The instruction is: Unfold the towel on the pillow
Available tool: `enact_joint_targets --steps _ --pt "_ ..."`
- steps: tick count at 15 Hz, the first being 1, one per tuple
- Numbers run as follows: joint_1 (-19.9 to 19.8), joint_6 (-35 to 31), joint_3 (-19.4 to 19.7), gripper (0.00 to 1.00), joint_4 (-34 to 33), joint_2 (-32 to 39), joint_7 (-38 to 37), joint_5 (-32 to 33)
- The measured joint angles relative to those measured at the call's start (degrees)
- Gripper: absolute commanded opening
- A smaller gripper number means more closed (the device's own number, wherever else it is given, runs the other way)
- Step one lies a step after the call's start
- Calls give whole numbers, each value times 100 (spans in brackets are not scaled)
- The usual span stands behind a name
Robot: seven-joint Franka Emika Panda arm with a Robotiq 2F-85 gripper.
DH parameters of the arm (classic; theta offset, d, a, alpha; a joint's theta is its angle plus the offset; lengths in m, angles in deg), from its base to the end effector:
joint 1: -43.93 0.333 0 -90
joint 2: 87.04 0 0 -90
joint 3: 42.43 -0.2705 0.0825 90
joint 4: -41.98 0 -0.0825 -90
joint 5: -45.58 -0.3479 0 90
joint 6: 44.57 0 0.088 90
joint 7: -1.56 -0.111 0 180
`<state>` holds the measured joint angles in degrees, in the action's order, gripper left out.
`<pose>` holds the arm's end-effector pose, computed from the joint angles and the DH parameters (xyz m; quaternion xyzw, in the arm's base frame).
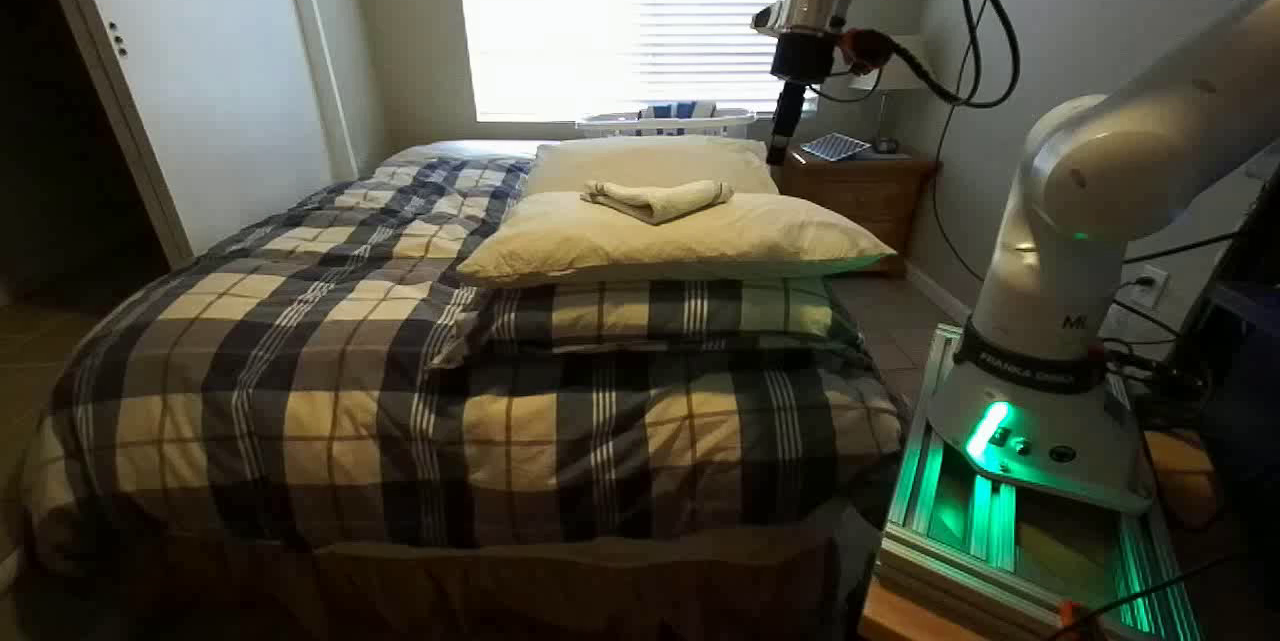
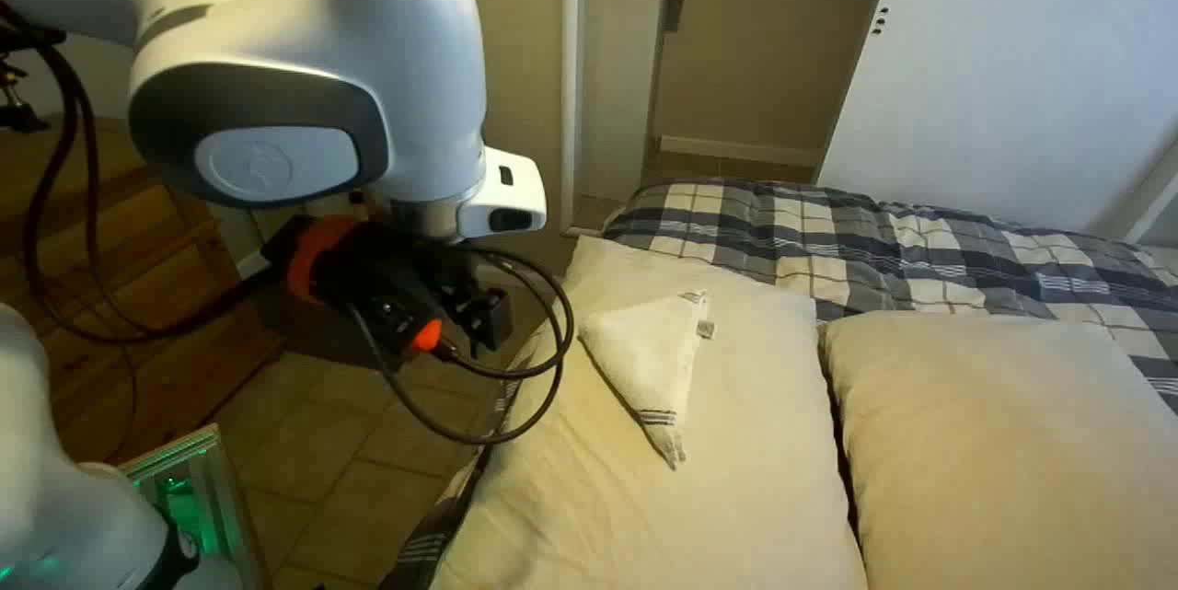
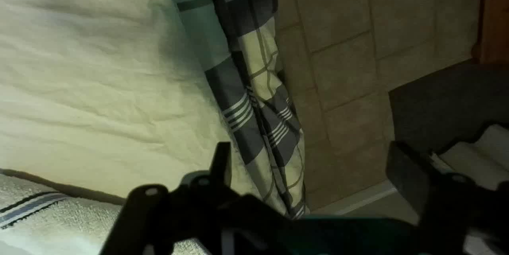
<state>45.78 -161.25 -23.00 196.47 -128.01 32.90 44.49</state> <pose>0.3210 -0.0912 0.4109 -0.9812 -0.1522 -0.0563 0.1047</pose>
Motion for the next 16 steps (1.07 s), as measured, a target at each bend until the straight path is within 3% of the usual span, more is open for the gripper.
enact_joint_targets --steps 8,12,16 --pt "-17 -163 -20 100 -1 15 -25 -2" --pt "5 -2142 -27 100 -114 524 -139 -11" --pt "143 -4090 -137 100 -386 1613 -348 -12"
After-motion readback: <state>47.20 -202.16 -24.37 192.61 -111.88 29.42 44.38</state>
